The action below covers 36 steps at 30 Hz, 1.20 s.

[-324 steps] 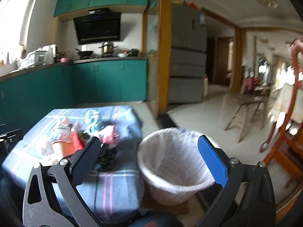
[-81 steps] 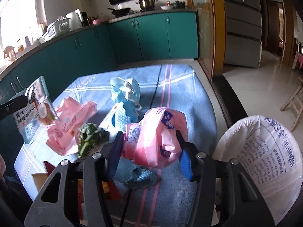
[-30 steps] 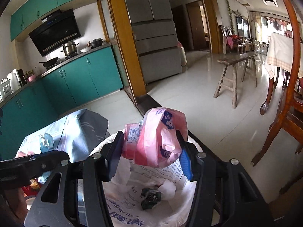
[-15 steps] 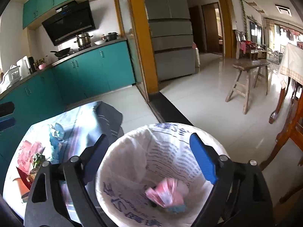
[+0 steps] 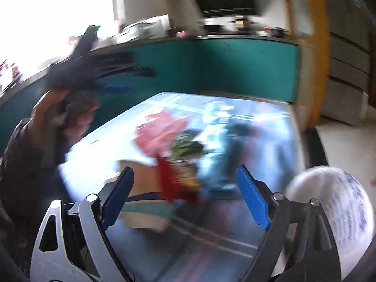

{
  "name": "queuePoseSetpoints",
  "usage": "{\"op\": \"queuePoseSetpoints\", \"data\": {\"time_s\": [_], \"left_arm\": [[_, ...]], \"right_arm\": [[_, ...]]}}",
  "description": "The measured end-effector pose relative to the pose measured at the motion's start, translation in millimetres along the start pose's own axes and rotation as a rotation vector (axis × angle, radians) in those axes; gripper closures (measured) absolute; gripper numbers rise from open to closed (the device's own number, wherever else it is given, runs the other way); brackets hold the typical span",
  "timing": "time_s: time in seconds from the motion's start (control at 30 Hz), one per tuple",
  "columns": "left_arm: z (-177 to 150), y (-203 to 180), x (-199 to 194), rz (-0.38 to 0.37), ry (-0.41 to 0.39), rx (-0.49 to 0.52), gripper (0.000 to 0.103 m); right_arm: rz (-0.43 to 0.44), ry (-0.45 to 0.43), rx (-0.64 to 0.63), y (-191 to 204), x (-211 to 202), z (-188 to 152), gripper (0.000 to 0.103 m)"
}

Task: Collect trash
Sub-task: 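Grasp the pink paper packet with the left tool while the right tool grasps the red snack bag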

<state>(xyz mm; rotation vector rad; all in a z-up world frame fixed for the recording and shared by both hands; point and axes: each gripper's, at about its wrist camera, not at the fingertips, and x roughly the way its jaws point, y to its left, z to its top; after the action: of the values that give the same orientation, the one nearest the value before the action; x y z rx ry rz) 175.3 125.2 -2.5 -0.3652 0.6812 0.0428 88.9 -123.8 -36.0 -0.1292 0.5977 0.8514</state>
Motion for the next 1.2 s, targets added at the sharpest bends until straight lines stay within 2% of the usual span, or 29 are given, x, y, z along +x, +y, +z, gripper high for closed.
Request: {"op": "queuePoseSetpoints", "data": {"time_s": [0.1,0.17,0.3,0.43,0.5,0.57,0.63,0.97,1.07,1.2], "left_arm": [[-4.8,0.8,-1.2,-0.001,0.011,0.013,0.009],[-7.9,-3.2,0.1,0.002,0.014,0.032,0.009],[-13.1,-11.9,3.5,0.011,0.023,0.079,0.009],[-18.8,-22.0,8.3,0.027,0.049,0.135,0.009],[-21.6,-25.4,12.4,0.039,0.067,0.160,0.009],[-24.7,-28.0,16.6,0.054,0.089,0.186,0.009],[-26.6,-28.2,20.2,0.068,0.103,0.199,0.009],[-29.8,-18.7,34.0,0.109,0.156,0.200,0.009],[-30.8,-16.6,38.3,0.111,0.176,0.187,0.009],[-32.7,-16.4,41.6,0.115,0.192,0.184,0.009]], "right_arm": [[0.042,0.027,-0.055,16.5,9.5,-0.7,0.017],[0.028,0.042,-0.062,18.5,15.8,-0.7,0.017],[-0.024,0.062,0.001,7.7,21.8,-7.1,0.021],[-0.065,0.072,0.061,-5.1,31.0,-10.7,0.037],[-0.077,0.088,0.081,-9.3,39.4,-10.4,0.047],[-0.065,0.095,0.104,-12.4,45.7,-9.6,0.061],[-0.063,0.084,0.107,-12.6,46.3,-8.0,0.065],[-0.042,-0.102,0.218,-37.4,7.3,2.9,0.067],[-0.061,-0.114,0.246,-46.2,1.3,3.8,0.067],[-0.082,-0.070,0.287,-56.6,7.2,0.2,0.067]]}}
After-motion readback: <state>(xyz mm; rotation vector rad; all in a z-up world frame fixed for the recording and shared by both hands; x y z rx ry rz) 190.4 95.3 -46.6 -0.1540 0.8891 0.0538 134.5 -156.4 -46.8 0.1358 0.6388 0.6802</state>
